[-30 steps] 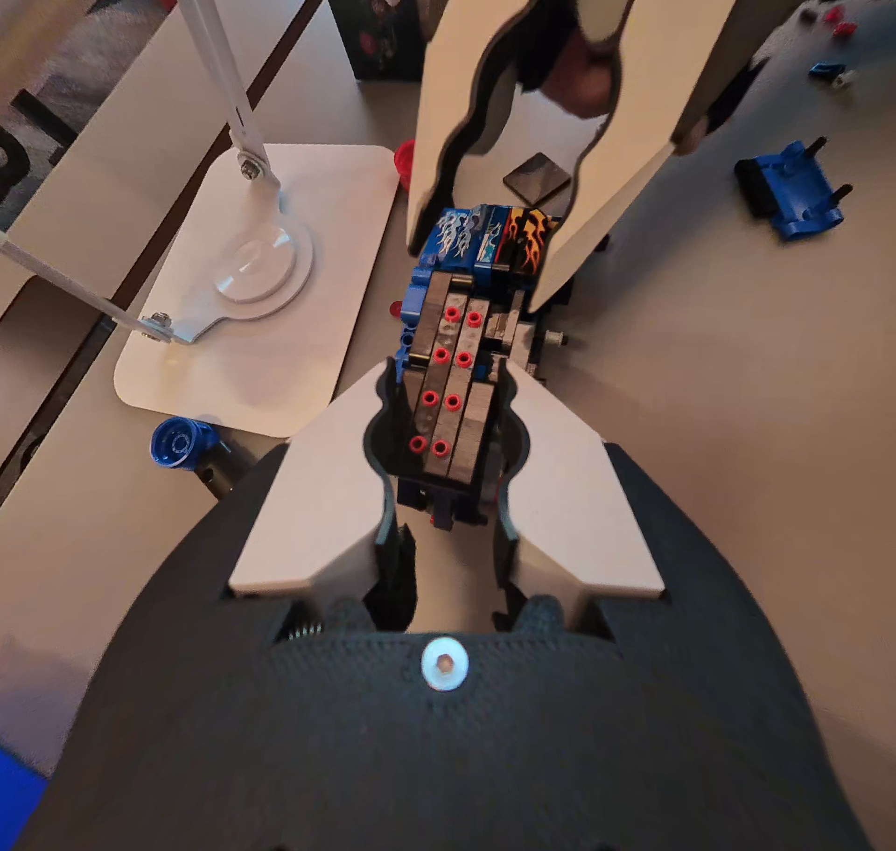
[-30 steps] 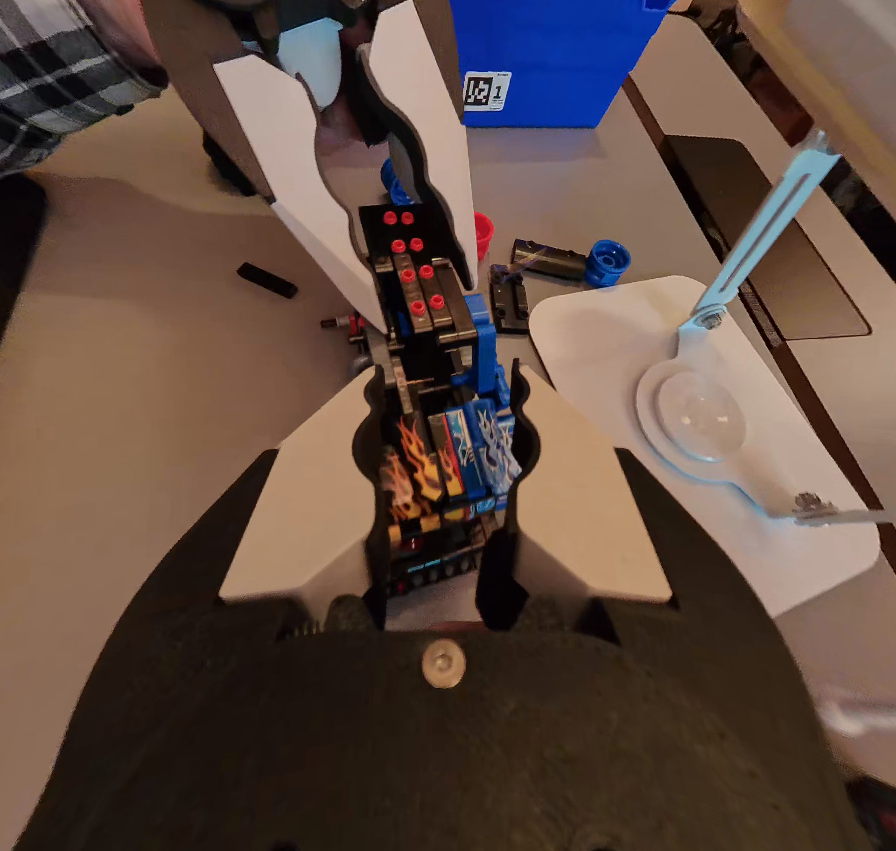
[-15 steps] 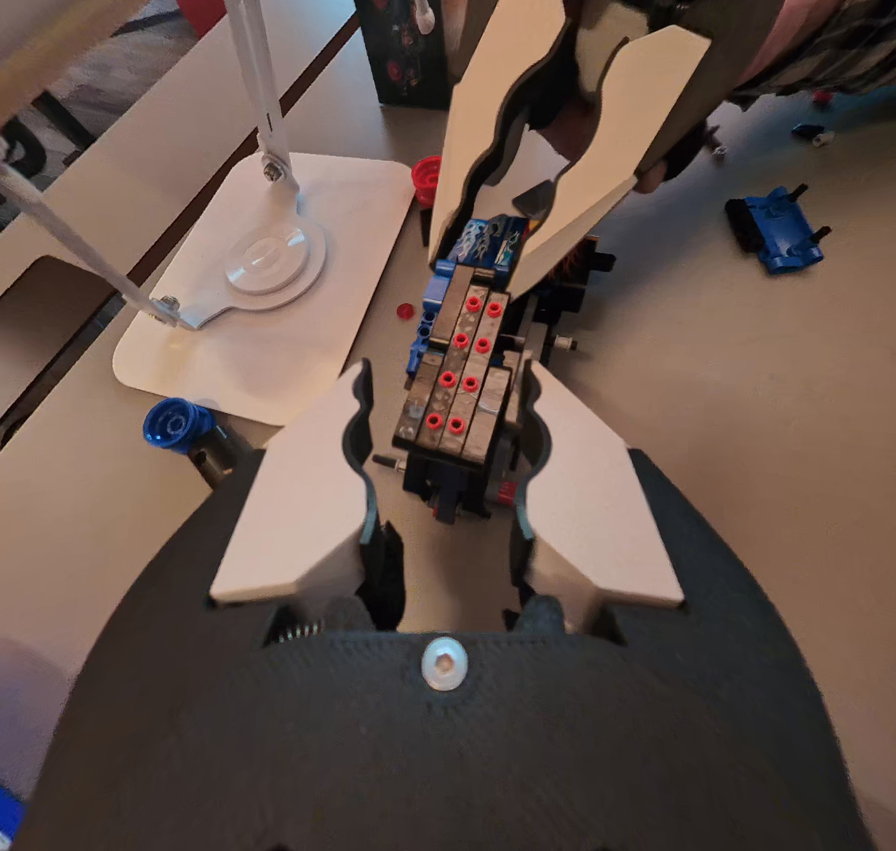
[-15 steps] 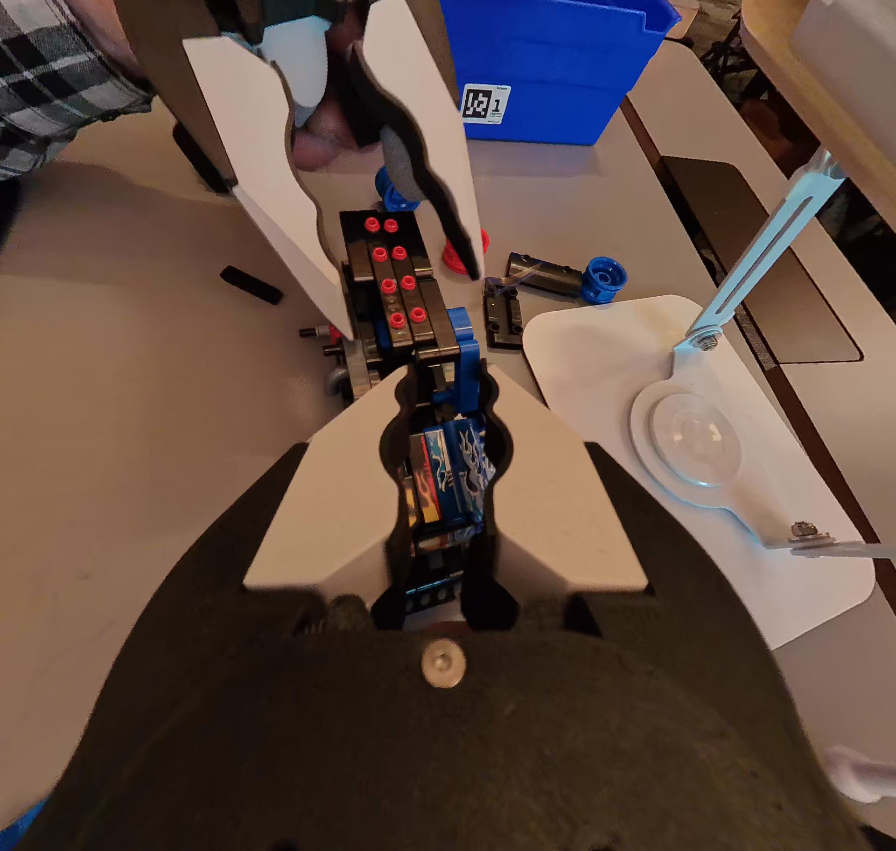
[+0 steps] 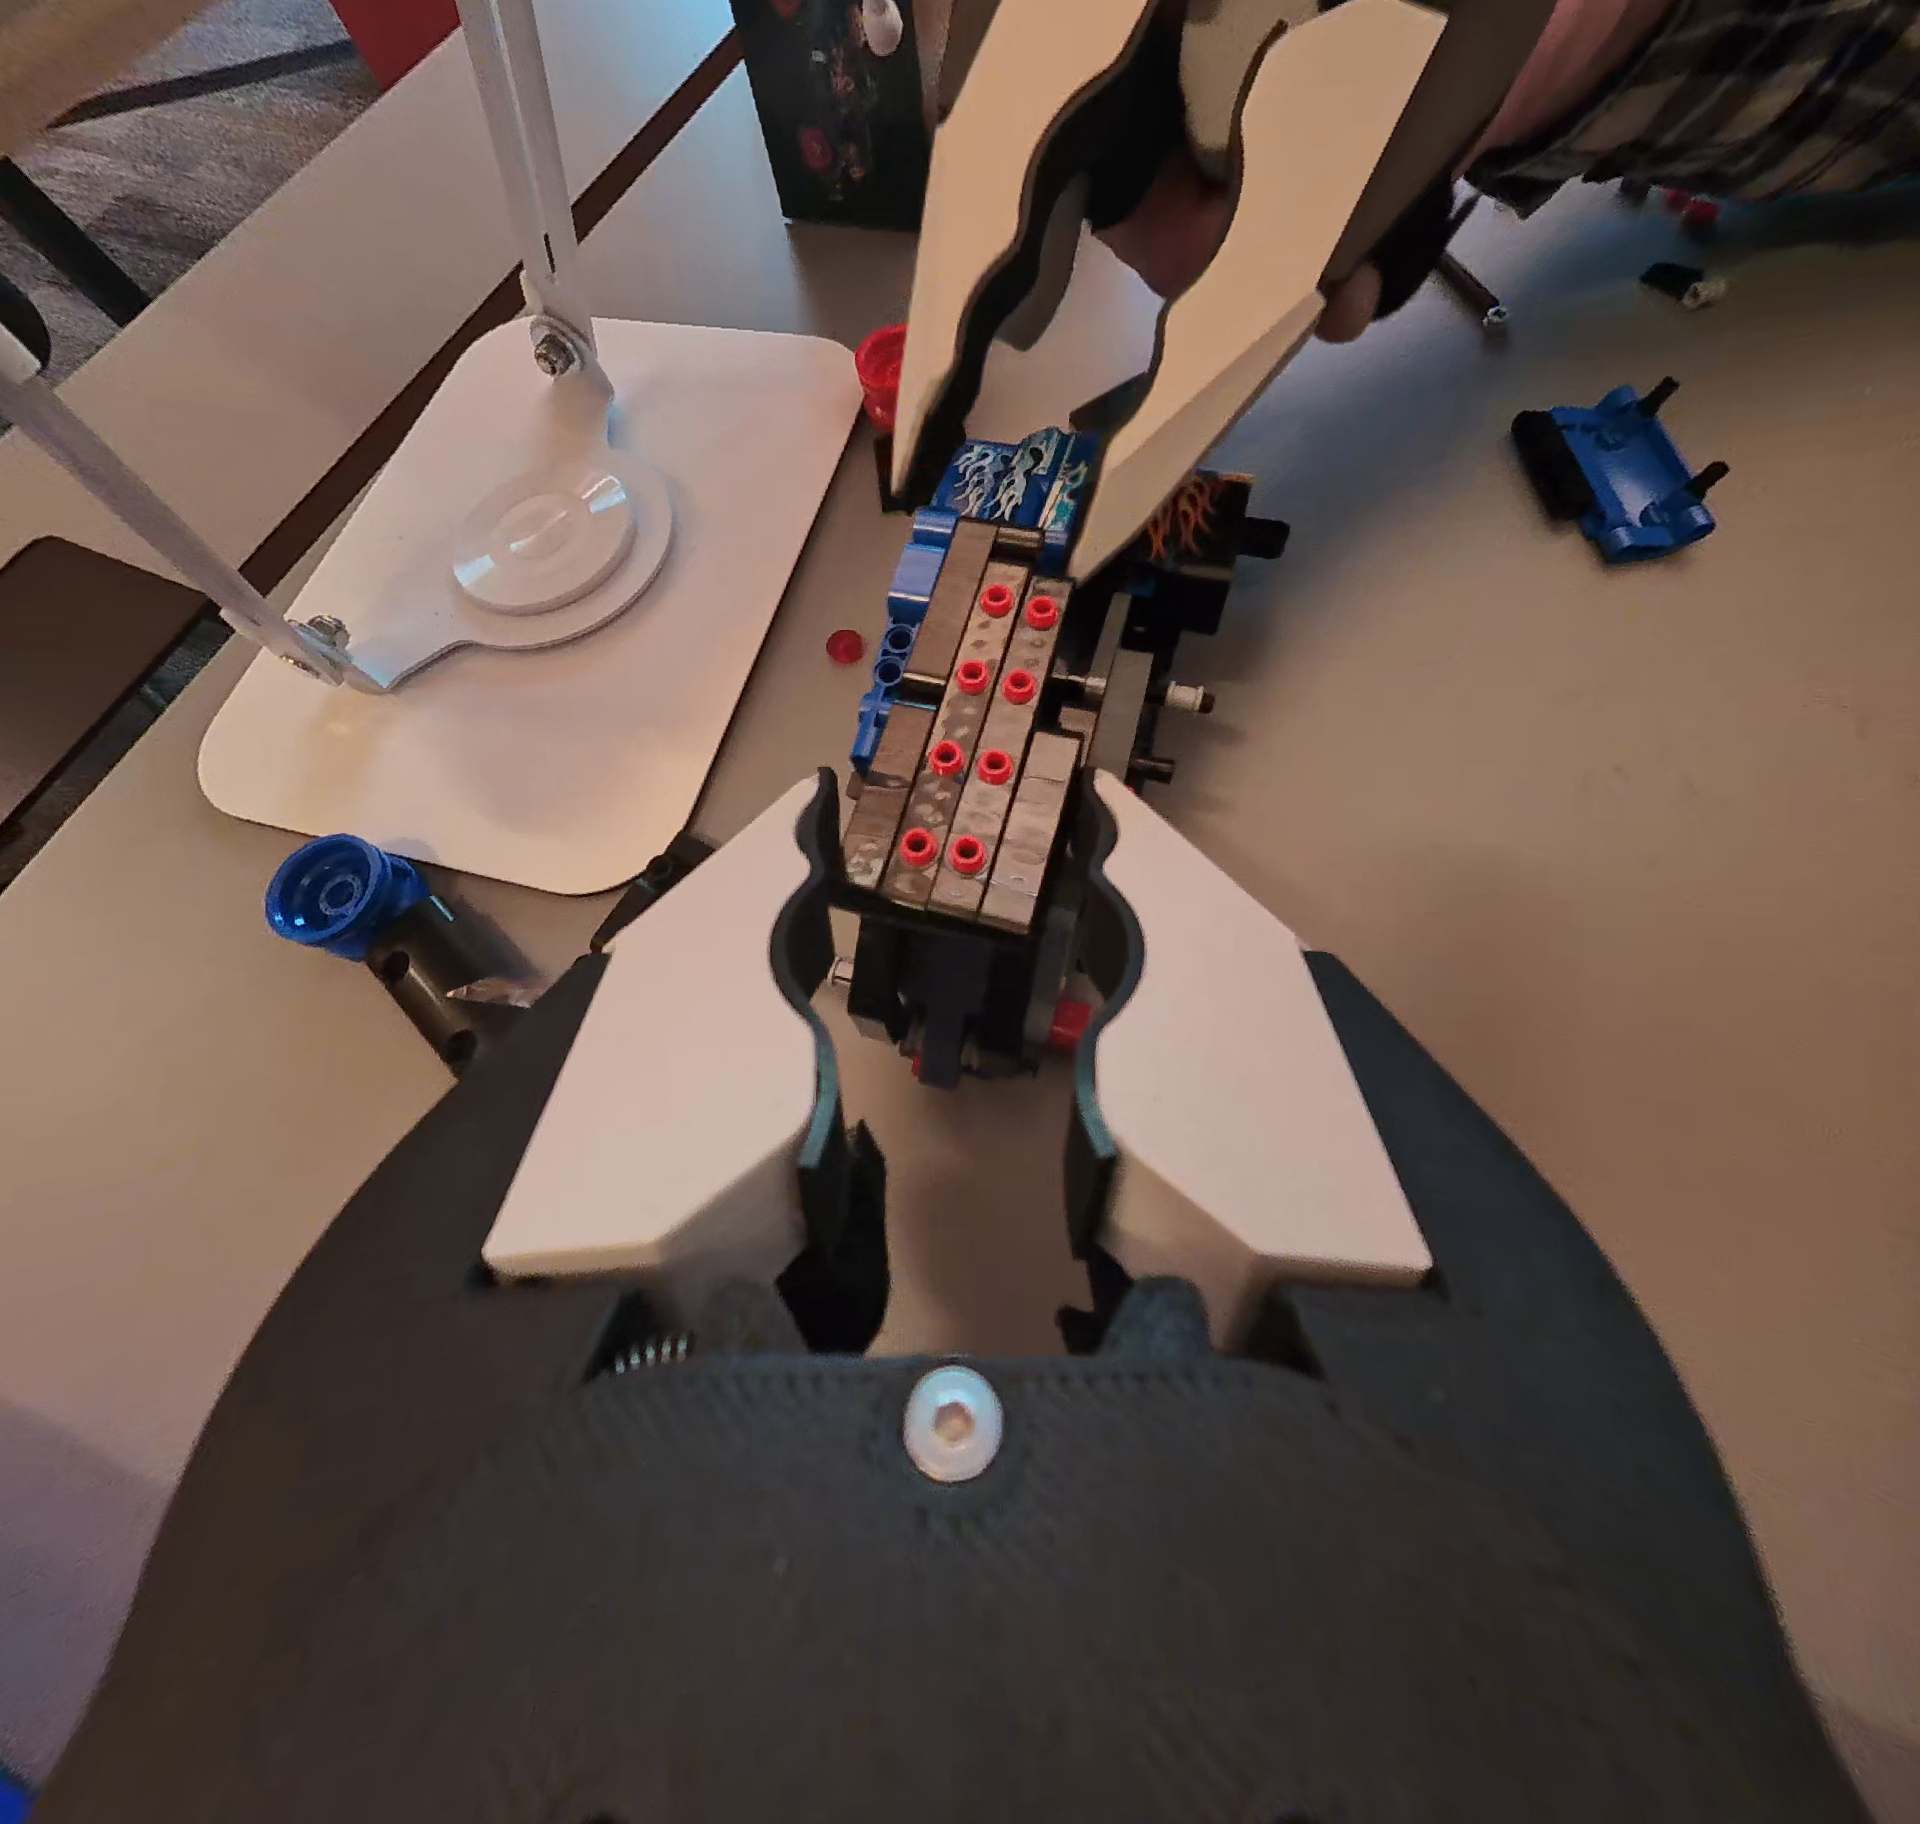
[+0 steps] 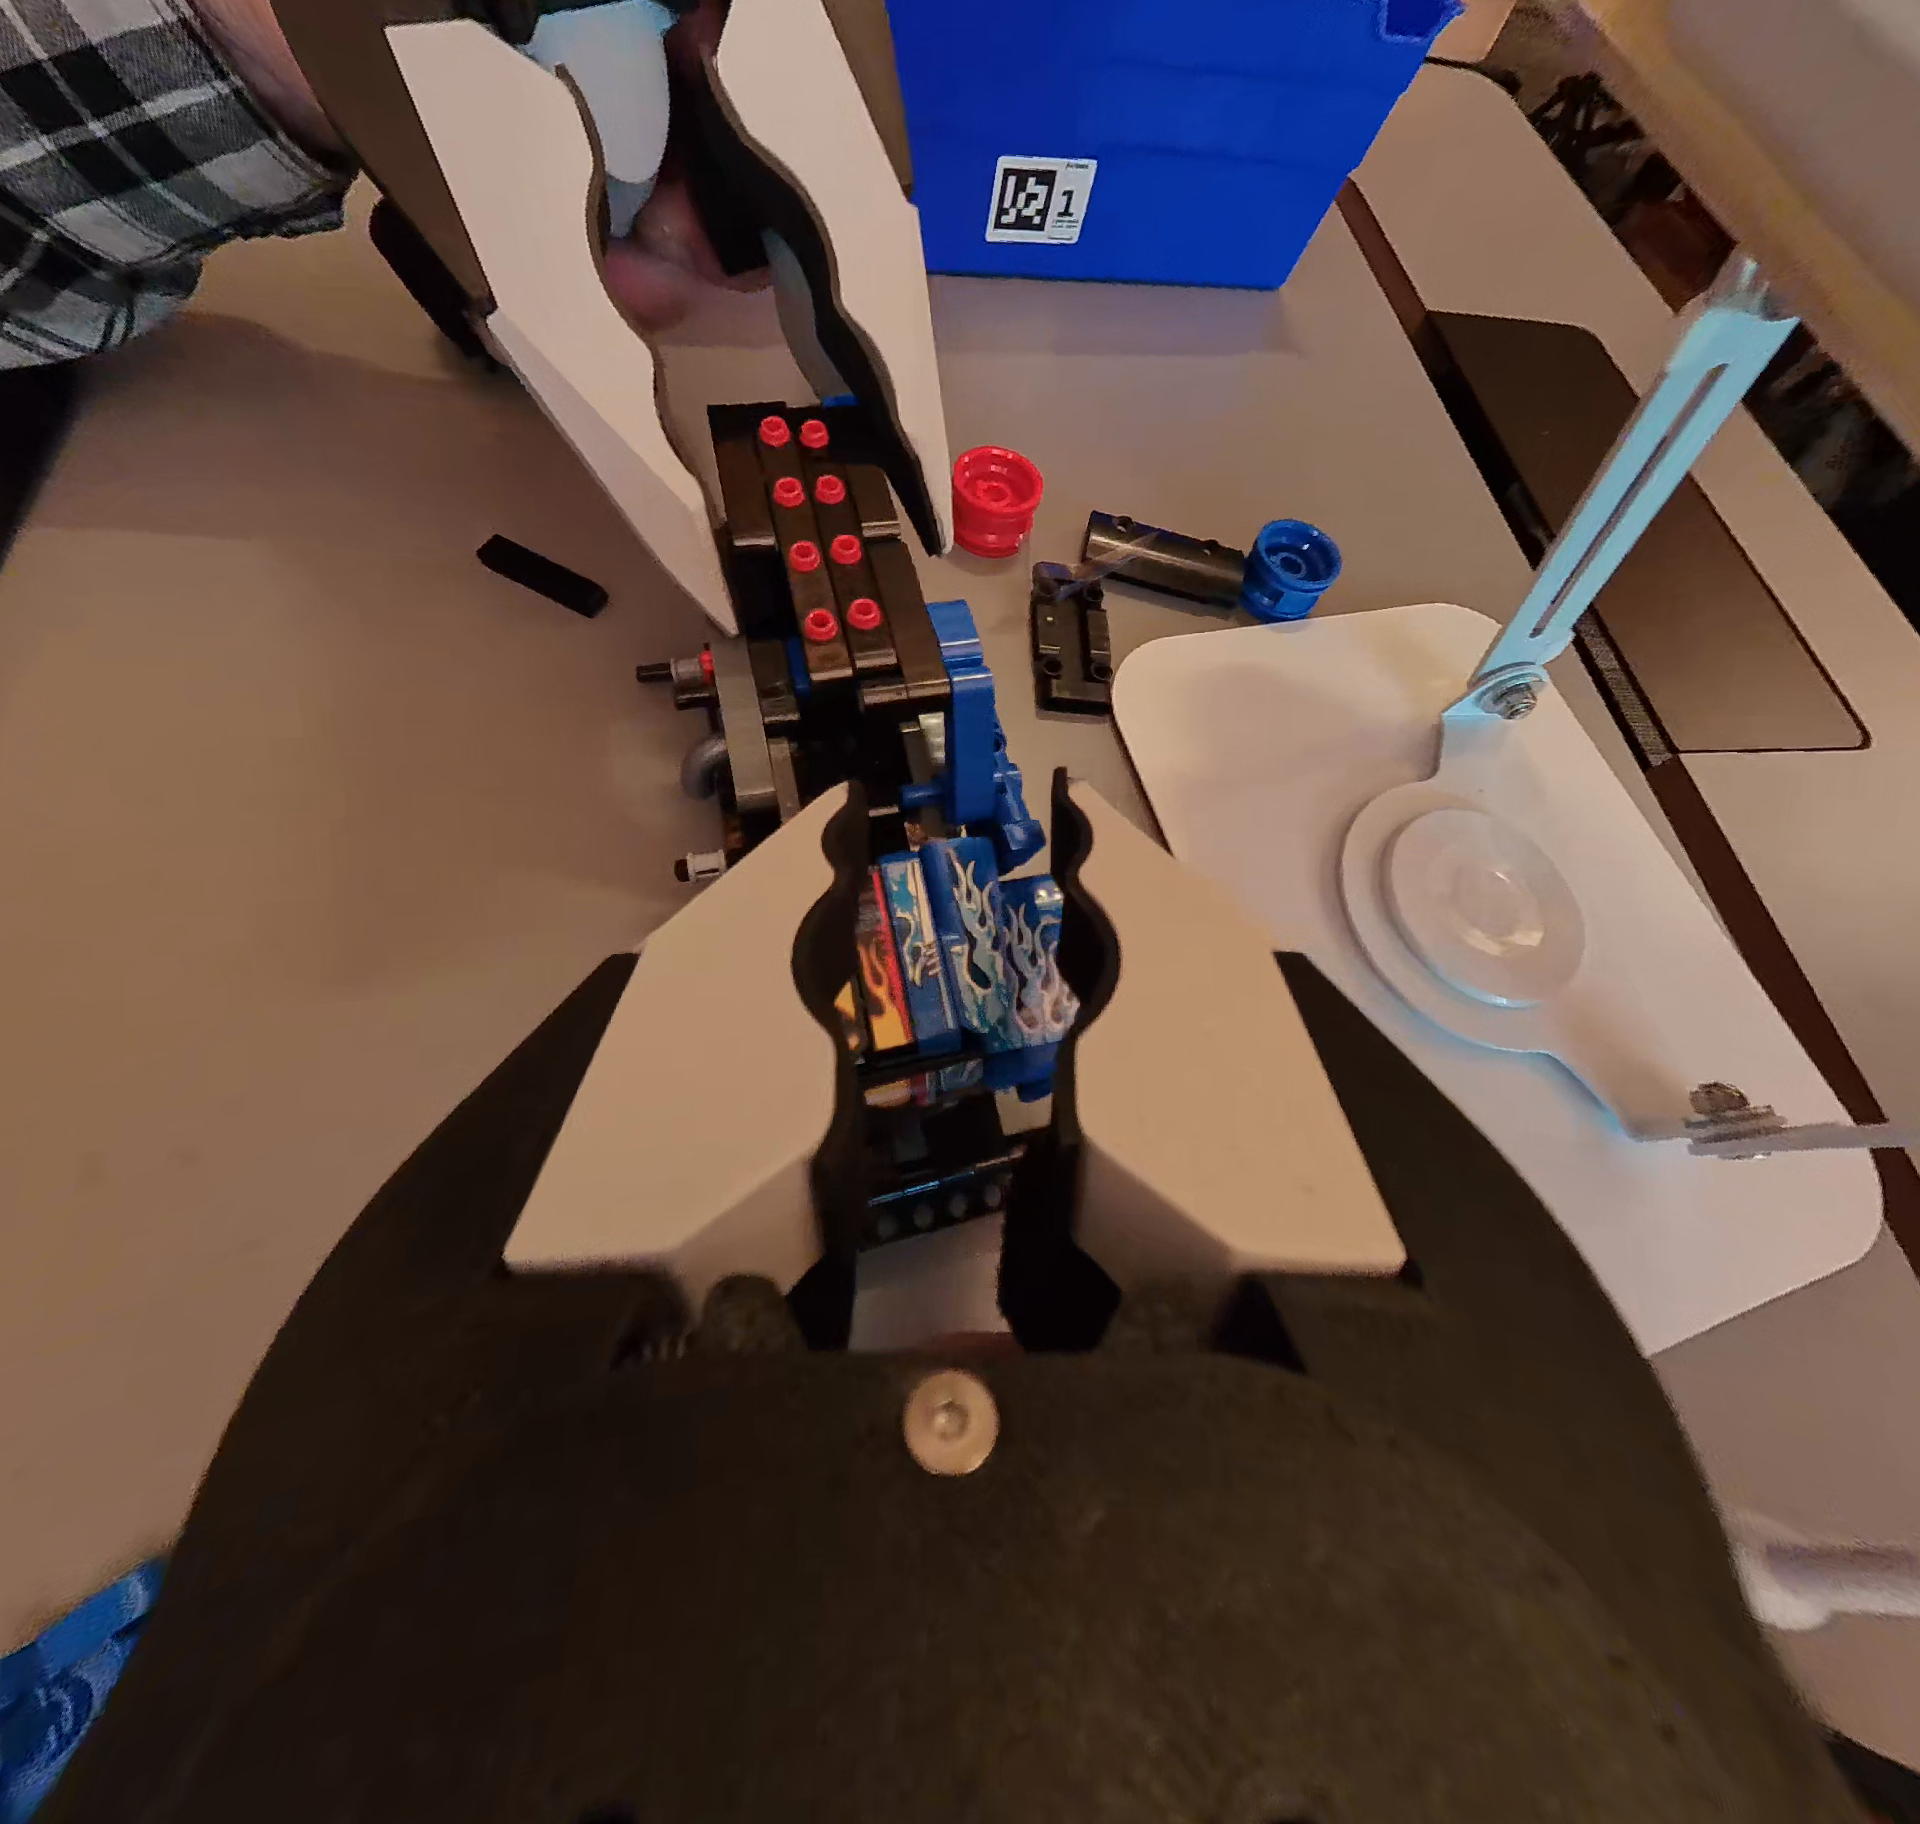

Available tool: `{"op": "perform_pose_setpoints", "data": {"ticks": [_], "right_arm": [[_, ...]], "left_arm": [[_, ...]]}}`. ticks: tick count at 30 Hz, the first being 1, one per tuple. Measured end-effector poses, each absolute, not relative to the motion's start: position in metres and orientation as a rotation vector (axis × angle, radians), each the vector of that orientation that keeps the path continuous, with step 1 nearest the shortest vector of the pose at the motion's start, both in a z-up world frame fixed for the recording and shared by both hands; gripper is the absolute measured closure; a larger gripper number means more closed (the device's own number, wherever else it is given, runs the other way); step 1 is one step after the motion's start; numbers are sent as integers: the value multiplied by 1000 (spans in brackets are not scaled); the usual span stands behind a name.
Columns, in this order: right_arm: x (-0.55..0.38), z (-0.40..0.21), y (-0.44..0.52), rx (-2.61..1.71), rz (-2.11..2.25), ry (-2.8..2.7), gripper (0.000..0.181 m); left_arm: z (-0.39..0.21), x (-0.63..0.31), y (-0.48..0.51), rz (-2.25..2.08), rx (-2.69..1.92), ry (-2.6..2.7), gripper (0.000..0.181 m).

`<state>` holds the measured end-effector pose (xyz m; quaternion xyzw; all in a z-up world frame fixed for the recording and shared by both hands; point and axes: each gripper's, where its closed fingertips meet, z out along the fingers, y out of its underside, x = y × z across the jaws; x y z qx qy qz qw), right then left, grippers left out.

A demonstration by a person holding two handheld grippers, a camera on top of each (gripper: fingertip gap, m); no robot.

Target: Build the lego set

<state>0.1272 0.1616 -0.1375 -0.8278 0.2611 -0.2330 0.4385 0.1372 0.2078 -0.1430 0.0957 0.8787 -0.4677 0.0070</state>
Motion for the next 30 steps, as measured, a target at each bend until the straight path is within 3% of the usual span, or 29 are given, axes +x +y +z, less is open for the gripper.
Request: {"op": "perform_pose_setpoints", "data": {"ticks": [30], "right_arm": [[124, -145, 164, -2046, -523, 654, 150]], "left_arm": [[-143, 135, 206, -1478, 300, 2747, 138]]}}
